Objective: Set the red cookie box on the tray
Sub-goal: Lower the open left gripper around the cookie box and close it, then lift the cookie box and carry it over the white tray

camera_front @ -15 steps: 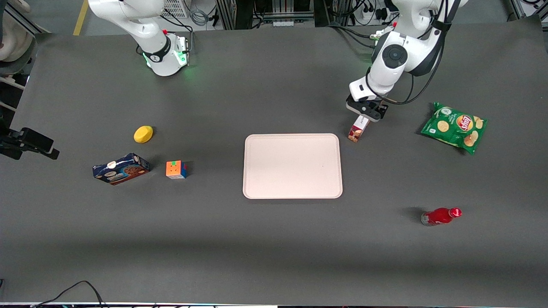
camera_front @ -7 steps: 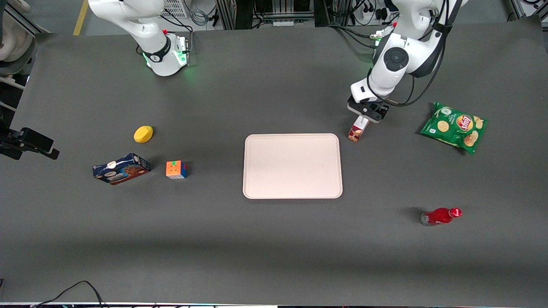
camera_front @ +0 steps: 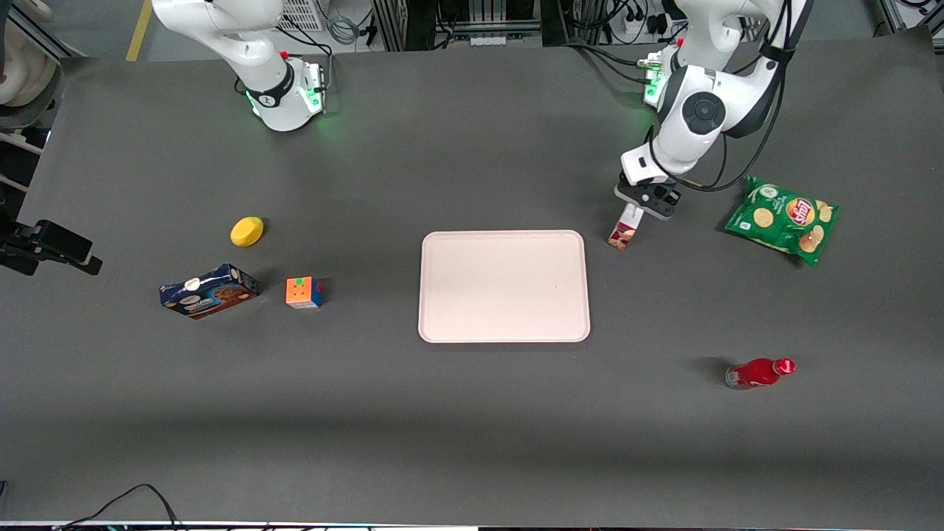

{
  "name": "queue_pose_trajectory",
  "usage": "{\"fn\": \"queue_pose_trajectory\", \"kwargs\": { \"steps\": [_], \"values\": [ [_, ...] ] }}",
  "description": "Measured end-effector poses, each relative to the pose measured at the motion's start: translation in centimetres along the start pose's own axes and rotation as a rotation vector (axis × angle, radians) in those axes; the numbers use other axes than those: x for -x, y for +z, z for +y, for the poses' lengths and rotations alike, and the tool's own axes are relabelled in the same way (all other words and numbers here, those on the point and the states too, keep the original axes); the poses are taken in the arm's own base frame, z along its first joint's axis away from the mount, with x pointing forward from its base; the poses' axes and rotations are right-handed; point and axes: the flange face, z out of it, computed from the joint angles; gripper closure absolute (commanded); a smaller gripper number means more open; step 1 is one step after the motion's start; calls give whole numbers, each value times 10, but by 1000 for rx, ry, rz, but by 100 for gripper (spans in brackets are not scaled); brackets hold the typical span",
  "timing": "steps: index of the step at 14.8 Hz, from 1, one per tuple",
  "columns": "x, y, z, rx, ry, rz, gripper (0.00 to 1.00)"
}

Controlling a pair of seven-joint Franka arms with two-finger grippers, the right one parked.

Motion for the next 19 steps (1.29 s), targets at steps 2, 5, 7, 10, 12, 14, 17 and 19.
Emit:
{"fn": "queue_pose_trajectory", "kwargs": {
  "steps": [2,5,7,10,12,14,17,19],
  "values": [
    [0,0,0,0,-6,1,100],
    [-1,-1,-1,1,-19,2,100],
    [-3,-2,-1,3,-39,0,100],
    [-22,-22,0,31,-71,-65,100],
    [-48,-57,-2,54,-99,-99,100],
    [-79,-107,-4,70,-133,-98,100],
    [-118,-175,-1,80,-195,-55,100],
    [-138,-208,0,86,-224,-7,100]
  ]
}}
